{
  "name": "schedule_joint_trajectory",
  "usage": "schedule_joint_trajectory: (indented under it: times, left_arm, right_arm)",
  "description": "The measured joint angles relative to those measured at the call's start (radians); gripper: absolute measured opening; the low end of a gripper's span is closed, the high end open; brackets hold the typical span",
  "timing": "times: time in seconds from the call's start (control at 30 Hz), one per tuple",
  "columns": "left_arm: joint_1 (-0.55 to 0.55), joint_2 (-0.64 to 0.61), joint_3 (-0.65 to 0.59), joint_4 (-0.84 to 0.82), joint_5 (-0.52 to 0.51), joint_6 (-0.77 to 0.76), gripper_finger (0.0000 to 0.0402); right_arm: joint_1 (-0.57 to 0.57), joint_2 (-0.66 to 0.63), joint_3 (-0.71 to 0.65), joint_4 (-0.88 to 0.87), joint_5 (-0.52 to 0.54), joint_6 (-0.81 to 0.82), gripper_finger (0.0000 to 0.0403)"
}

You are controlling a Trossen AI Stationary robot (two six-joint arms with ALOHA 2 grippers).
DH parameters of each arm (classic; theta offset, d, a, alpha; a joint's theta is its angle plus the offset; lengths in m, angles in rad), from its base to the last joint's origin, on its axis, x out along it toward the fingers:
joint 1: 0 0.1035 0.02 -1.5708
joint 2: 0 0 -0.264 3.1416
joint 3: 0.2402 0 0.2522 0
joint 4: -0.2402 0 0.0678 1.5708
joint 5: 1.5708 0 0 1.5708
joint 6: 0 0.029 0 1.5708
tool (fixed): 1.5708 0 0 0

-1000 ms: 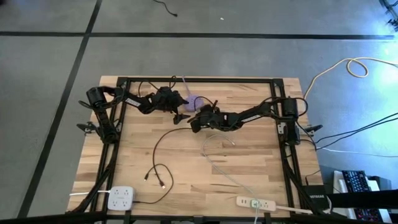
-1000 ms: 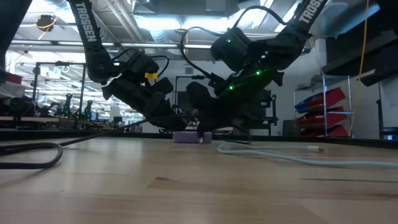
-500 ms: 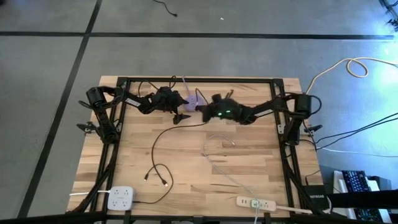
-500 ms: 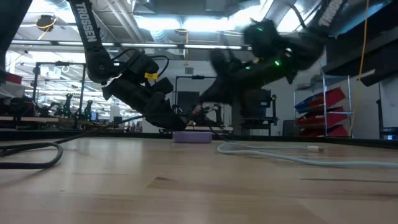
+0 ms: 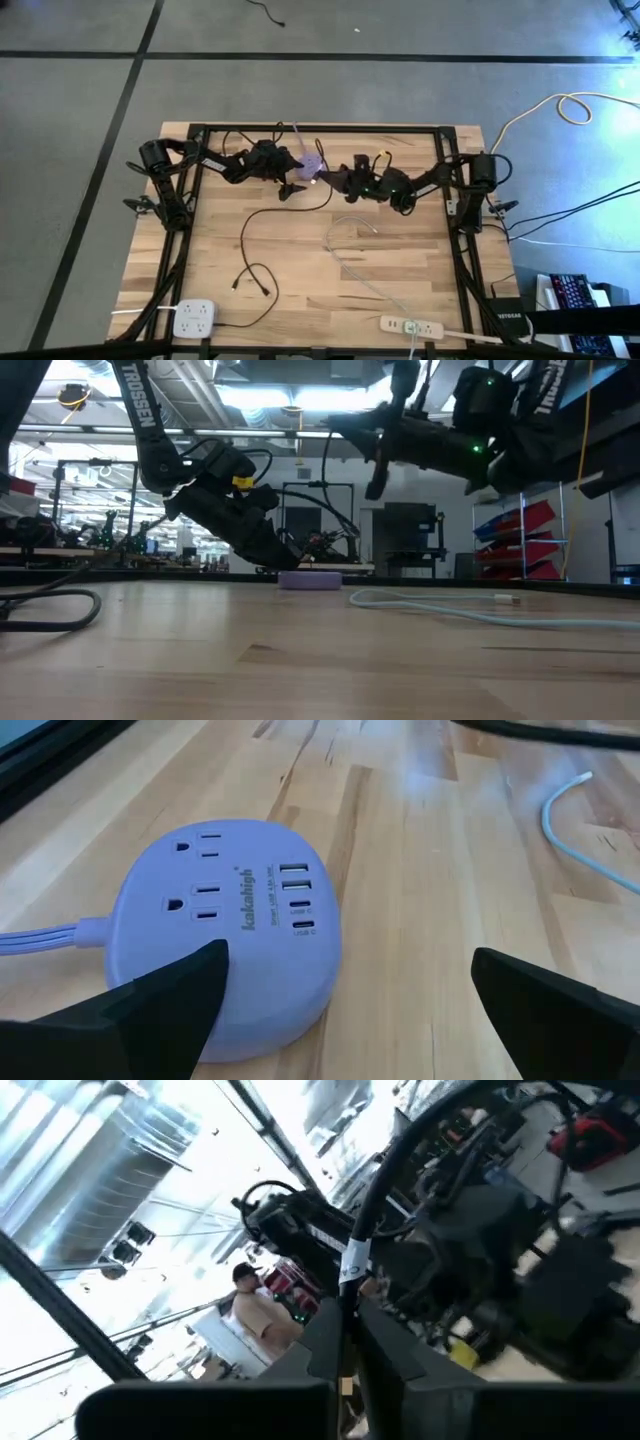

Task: Insert USB
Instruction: Insert the black usb cable into the purple outlet extension

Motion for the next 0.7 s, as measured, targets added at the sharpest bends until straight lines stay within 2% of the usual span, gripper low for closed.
schedule_joint_trajectory:
  times: [0.7]
  left_arm:
    - [0.0,0.0,0.0,0.0,-0.007,-0.019,0.04]
  right_arm:
    - [0.005,-0.001,0.028,0.0,-0.021,-0.008,0.0]
